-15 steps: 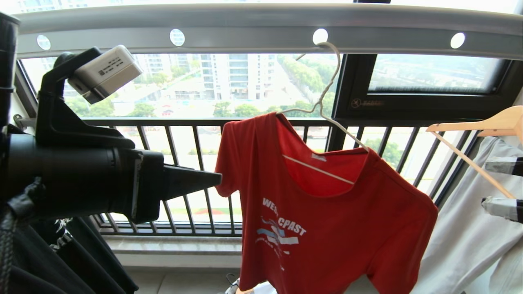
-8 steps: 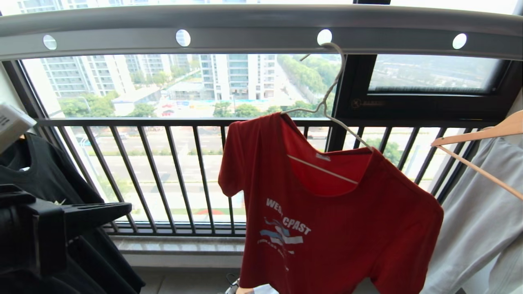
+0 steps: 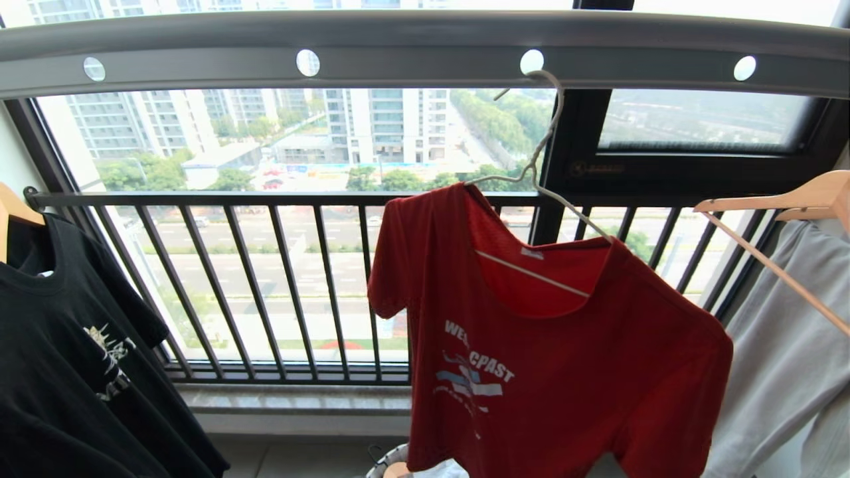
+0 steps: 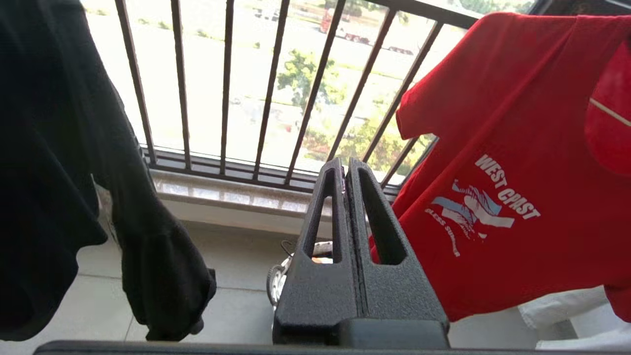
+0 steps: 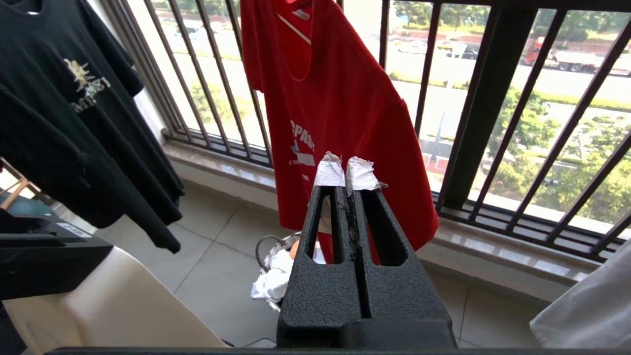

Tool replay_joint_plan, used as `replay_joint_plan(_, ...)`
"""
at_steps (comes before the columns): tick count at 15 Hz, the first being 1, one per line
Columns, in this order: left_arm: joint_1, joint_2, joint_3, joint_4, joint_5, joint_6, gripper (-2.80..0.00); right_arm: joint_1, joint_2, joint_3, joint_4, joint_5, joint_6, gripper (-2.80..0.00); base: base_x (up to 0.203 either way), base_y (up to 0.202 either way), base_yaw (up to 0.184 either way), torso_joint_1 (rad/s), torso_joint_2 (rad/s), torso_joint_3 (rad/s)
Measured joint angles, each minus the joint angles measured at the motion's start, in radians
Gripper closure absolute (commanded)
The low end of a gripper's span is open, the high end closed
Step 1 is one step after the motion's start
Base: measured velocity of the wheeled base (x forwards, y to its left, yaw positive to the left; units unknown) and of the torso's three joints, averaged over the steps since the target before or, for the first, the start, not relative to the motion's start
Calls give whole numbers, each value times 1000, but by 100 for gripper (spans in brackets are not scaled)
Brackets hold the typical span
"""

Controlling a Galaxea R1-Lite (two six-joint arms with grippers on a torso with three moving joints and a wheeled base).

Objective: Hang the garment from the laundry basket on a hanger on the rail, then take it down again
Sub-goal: Take the clothes off the clothes rack

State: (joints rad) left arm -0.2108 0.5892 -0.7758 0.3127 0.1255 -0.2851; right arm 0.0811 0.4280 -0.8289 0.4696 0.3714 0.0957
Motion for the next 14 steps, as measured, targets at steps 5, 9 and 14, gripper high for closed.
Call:
replay_joint_plan(5,61,-249,90,115,17,6,0,-93,-163,118,98,20,-61,0,0,0,0,0,0,0)
replay_joint_plan(9,67,-299,297,83,58,76,0,-90,-257,342,12,-48,-120,0,0,0,0,0,0,0)
replay_joint_plan(14,96,-302,406,-82,64,181,0,-86,-312,645,-269,-87,-190,0,0,0,0,0,0,0)
